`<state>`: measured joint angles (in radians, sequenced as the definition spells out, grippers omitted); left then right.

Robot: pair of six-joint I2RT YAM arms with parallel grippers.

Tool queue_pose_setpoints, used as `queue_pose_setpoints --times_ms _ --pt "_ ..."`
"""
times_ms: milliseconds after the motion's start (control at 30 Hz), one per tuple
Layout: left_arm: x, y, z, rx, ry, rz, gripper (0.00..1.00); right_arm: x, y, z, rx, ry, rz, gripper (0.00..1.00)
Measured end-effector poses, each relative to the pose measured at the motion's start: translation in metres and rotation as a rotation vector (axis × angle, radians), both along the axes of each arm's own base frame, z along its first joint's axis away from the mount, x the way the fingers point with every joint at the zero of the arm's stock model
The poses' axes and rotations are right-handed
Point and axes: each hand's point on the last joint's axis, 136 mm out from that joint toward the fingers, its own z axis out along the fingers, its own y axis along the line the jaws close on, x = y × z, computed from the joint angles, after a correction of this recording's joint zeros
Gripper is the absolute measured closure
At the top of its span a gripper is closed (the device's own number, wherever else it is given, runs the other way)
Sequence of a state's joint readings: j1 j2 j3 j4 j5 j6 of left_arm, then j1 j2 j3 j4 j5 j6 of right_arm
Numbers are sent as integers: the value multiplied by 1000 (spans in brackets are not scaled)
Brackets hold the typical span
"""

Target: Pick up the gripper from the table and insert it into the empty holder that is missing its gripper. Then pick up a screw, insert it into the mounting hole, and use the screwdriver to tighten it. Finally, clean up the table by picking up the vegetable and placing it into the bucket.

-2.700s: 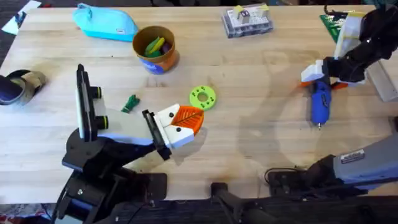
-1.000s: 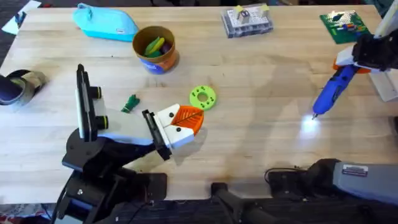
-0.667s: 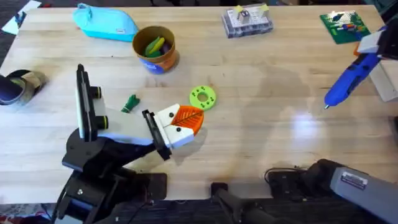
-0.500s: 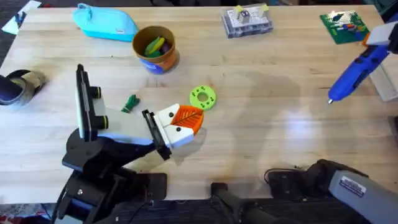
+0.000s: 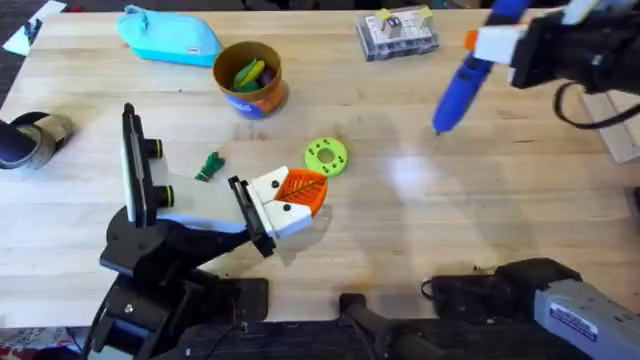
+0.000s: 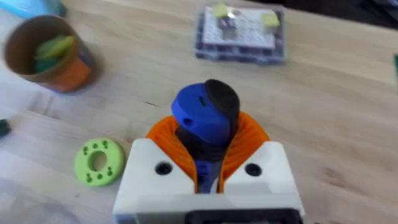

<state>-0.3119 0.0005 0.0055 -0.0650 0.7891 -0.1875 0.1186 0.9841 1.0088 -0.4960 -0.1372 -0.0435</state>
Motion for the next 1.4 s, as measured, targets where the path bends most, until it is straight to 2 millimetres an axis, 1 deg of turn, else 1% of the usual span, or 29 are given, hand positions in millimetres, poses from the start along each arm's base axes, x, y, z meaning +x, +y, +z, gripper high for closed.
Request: queue_pose_setpoints --times_ms 33,67,133,233,467,567,633,733,800,933,1033,1167,1400 --pt "0 0 0 0 0 0 986 1 16 7 10 -33 49 864" --pt "0 0 0 0 0 0 986 1 27 12 16 -60 83 864" --pt "0 0 0 0 0 0 986 -1 58 29 37 -135 177 868" --pt "0 0 0 0 0 0 986 -9 93 46 70 -206 284 871" --pt "0 0 0 0 0 0 986 -40 160 67 144 -318 490 882" --pt "0 0 0 0 0 0 986 -54 184 73 199 -375 563 886" --pt "0 0 0 0 0 0 986 -65 197 72 230 -393 608 889" --pt "0 0 0 0 0 0 986 -81 212 69 259 -388 679 891" --pt "0 0 0 0 0 0 986 -90 219 70 279 -390 725 894" --pt "0 0 0 0 0 0 986 -108 230 88 340 -439 826 899" --pt "0 0 0 0 0 0 986 -119 235 96 375 -458 892 902" --pt "0 0 0 0 0 0 986 -129 238 98 406 -448 948 907" --pt "0 0 0 0 0 0 986 -142 244 100 451 -417 994 914"
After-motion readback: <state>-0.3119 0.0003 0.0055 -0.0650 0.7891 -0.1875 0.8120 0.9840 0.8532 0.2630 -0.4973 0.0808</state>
